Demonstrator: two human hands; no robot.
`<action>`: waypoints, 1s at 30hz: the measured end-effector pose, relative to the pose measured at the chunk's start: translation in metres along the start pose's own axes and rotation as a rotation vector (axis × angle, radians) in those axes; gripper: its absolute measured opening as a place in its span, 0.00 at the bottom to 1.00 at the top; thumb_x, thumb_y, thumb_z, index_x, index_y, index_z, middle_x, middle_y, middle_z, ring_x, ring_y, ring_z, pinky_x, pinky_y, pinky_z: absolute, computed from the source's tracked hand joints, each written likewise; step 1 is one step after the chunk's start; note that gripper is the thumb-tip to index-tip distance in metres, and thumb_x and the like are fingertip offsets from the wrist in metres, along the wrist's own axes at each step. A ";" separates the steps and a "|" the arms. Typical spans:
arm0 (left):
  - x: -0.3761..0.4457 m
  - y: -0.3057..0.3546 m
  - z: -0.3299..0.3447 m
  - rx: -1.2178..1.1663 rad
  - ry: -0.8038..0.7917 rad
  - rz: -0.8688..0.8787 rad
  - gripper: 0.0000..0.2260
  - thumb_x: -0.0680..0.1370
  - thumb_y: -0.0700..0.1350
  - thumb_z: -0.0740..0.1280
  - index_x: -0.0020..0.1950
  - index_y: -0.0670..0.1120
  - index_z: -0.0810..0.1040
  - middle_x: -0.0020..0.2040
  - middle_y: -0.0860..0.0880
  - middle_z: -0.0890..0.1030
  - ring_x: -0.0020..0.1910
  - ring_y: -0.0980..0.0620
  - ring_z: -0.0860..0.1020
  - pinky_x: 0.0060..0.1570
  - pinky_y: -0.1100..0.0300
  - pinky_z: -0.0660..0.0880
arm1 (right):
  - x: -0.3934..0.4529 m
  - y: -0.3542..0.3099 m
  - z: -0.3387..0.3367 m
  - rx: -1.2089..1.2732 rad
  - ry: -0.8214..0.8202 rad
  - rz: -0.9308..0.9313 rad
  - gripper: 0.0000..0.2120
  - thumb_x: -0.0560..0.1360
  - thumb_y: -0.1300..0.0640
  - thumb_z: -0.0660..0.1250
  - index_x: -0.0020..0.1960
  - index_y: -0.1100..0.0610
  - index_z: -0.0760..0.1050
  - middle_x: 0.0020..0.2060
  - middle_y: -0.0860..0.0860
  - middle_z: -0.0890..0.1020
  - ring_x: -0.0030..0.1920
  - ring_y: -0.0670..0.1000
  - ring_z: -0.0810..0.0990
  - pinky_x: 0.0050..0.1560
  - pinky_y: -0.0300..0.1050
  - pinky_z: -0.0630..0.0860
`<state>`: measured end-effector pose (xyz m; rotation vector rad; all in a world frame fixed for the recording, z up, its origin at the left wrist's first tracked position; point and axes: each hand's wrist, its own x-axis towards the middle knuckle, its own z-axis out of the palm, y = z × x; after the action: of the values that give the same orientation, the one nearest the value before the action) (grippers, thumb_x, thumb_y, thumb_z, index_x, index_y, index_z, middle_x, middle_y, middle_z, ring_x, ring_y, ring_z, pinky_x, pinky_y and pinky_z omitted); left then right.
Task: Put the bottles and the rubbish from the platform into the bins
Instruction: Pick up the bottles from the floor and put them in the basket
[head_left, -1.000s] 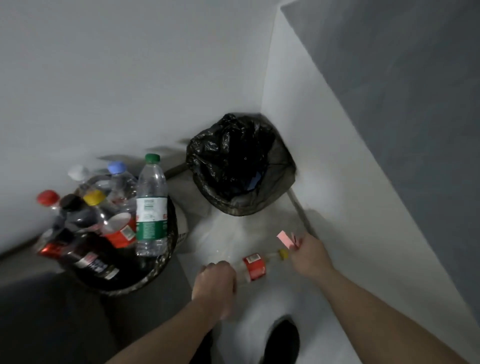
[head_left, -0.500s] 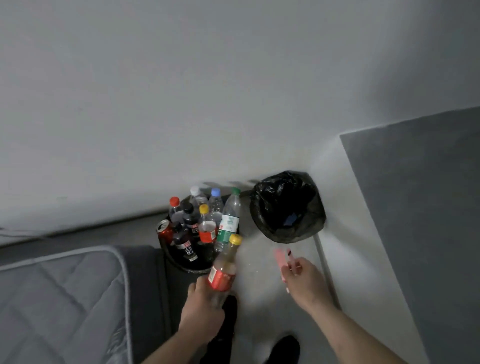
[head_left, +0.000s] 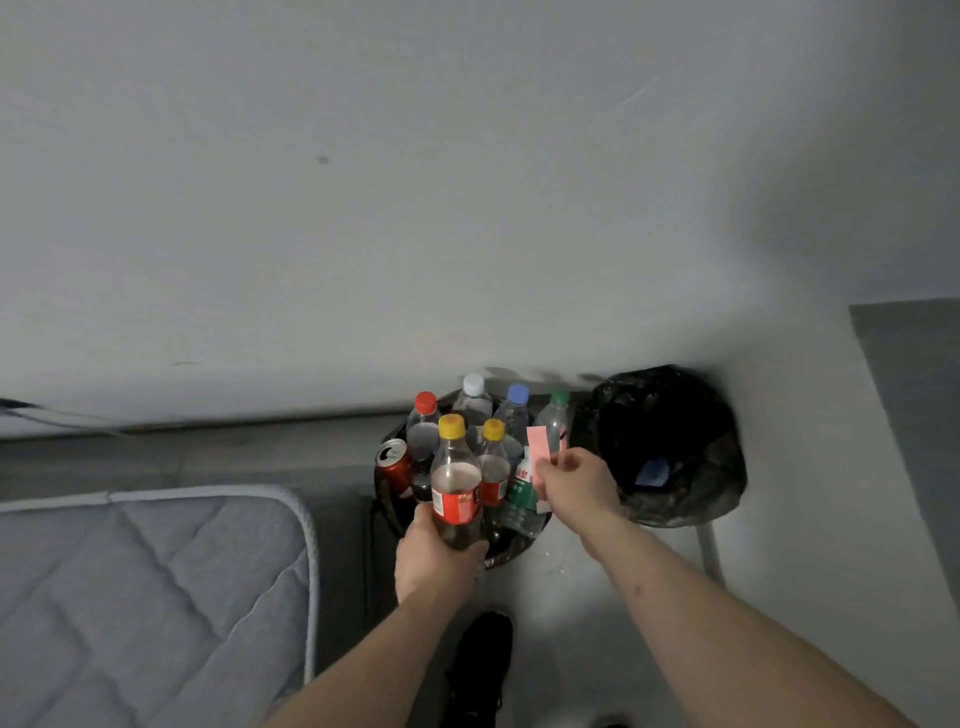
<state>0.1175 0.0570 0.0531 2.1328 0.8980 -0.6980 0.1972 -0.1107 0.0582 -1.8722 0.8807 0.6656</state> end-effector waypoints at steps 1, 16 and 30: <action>0.005 -0.001 0.006 0.005 0.017 0.002 0.23 0.65 0.53 0.78 0.54 0.54 0.72 0.48 0.55 0.80 0.48 0.51 0.81 0.49 0.52 0.79 | 0.008 0.001 0.004 -0.010 0.002 -0.001 0.07 0.69 0.52 0.69 0.35 0.54 0.76 0.39 0.51 0.85 0.43 0.55 0.85 0.50 0.53 0.82; 0.029 -0.006 0.037 0.055 0.081 0.071 0.28 0.70 0.48 0.78 0.60 0.50 0.63 0.63 0.49 0.70 0.58 0.42 0.78 0.54 0.50 0.74 | 0.054 -0.006 0.039 0.069 -0.031 0.090 0.04 0.74 0.53 0.70 0.47 0.52 0.77 0.46 0.54 0.85 0.46 0.56 0.86 0.51 0.56 0.84; 0.016 -0.005 0.018 0.090 0.083 0.143 0.32 0.70 0.51 0.77 0.66 0.52 0.61 0.64 0.51 0.69 0.57 0.47 0.78 0.49 0.51 0.78 | 0.022 0.008 0.032 -0.240 -0.054 -0.182 0.14 0.73 0.57 0.67 0.58 0.52 0.80 0.49 0.50 0.83 0.47 0.53 0.79 0.45 0.43 0.71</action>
<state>0.1197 0.0517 0.0289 2.2952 0.7607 -0.5909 0.2013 -0.0907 0.0240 -2.1083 0.6075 0.7304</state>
